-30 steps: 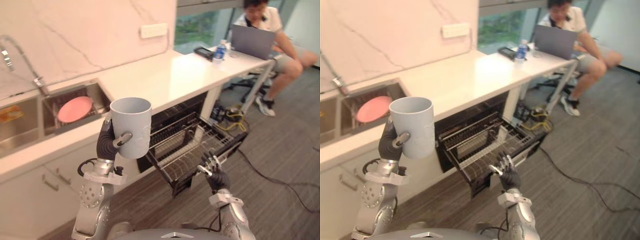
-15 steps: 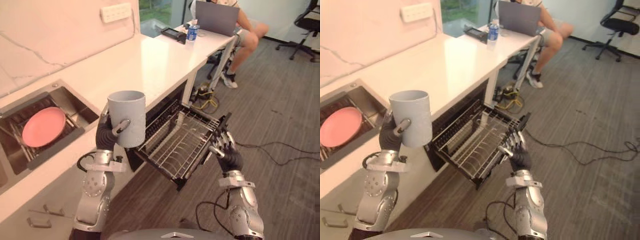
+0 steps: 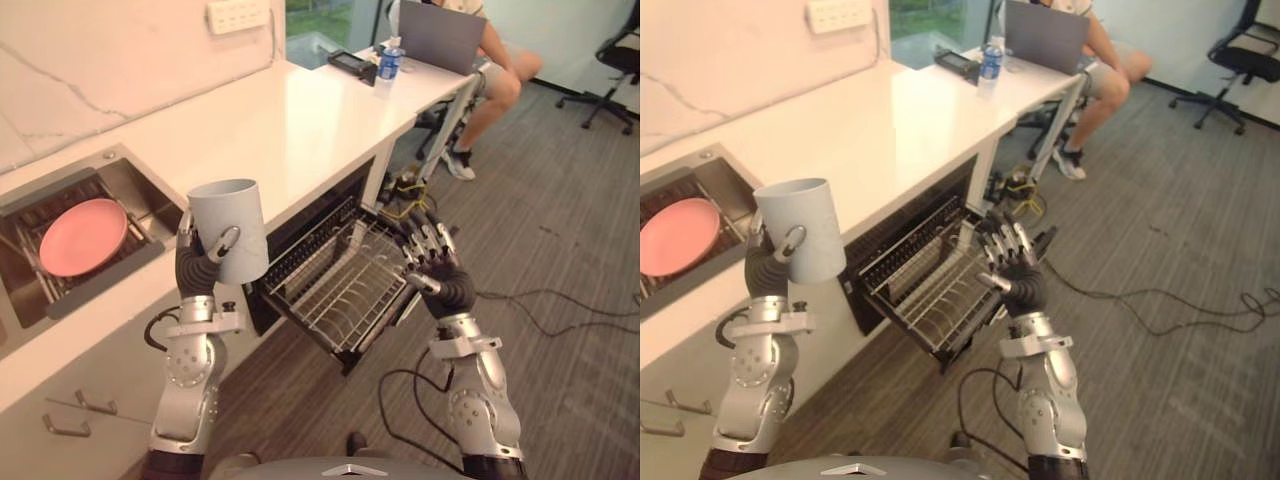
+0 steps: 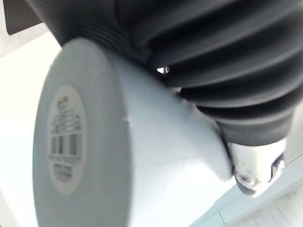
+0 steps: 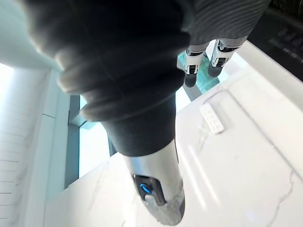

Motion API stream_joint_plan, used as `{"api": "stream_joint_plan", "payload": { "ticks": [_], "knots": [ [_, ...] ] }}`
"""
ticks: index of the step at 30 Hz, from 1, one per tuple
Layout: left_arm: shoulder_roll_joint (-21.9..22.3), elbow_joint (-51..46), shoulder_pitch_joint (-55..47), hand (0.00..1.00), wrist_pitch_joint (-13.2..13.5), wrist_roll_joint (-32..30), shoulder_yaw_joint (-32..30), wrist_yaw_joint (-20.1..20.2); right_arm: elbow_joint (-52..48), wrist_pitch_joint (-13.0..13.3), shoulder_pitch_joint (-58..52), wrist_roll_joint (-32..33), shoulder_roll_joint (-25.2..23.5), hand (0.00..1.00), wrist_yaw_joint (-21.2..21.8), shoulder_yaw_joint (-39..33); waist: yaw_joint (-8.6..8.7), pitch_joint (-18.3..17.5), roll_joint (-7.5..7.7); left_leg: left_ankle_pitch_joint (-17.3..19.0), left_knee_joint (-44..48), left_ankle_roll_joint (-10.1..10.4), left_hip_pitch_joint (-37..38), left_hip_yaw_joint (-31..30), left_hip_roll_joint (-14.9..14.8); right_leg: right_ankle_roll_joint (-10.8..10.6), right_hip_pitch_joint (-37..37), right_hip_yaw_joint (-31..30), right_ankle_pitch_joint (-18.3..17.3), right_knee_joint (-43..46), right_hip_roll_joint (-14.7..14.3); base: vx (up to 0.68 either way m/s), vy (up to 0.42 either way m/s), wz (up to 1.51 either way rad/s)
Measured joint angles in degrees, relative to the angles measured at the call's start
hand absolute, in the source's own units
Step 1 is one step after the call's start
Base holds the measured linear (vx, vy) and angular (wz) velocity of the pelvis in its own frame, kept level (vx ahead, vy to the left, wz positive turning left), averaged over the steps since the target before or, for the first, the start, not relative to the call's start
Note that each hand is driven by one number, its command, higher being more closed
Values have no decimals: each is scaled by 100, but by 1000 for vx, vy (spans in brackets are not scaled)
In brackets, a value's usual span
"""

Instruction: Walk over to the sink, pick up the cup, carry it to the dishwasher, place the cup inside the dishwasher, then close the dishwasher door

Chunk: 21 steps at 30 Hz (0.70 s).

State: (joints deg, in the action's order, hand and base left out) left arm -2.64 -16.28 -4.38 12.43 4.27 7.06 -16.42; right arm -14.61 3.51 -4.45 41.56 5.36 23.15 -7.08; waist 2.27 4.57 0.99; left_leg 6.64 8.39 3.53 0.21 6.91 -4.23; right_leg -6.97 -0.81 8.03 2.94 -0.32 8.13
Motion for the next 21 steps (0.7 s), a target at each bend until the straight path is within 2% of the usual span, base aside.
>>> {"api": "stream_joint_plan", "payload": {
  "ticks": [3, 5, 7, 10, 13, 17, 21],
  "knots": [
    [91, 252, 247, 100, 4, -661, -1, -745, -22, -251, 148, 360, -8, 0, -4, 55, -9, -5, 4, -109, -190, 26, 85, -145, 8, 18, -163, 203, 30, -126, -4, -7, -45, 25],
    [92, 382, 400, 100, -1, -1443, -8, -1430, -23, -522, 193, 660, 8, 0, -28, 250, 8, -17, 3, -204, -396, 15, 104, -248, 47, 18, -245, 338, 30, -189, 21, -48, -21, 27],
    [94, 424, 447, 100, -14, -1718, -7, -1643, -23, -641, 208, 785, 19, 0, -35, 303, 5, -29, -2, -254, -479, 14, 121, -259, 58, 18, -248, 376, 30, -194, 35, -14, -5, 17],
    [90, 770, 620, 100, -155, -2757, 86, -2329, -17, -1134, 285, 1346, 162, 0, -138, 844, -10, -133, 6, -507, -816, 4, 214, -360, 110, 15, -264, 534, 32, -199, 81, 0, -3, 22],
    [77, 1133, 748, 100, -363, -3397, 293, -2635, 10, -1403, 482, 1731, 202, 0, -362, 1257, -28, -180, 22, -613, -975, 17, 299, -411, 135, 14, -315, 590, 31, -208, 101, -15, -5, 12],
    [31, 1535, 911, 100, -552, -3725, 701, -2837, 67, -1506, 688, 1898, 204, 0, -701, 1657, 3, -230, 16, -747, -1205, 8, 360, -465, 165, -1, -316, 668, 41, -207, 129, -61, -3, 11],
    [8, 1789, 1014, 100, -744, -4032, 1057, -3004, 423, -1552, 743, 1954, 196, 0, -1213, 2099, 21, -367, 14, -785, -1312, 17, 392, -443, 166, -9, -316, 674, 46, -207, 132, -51, -6, 1]
  ]
}}
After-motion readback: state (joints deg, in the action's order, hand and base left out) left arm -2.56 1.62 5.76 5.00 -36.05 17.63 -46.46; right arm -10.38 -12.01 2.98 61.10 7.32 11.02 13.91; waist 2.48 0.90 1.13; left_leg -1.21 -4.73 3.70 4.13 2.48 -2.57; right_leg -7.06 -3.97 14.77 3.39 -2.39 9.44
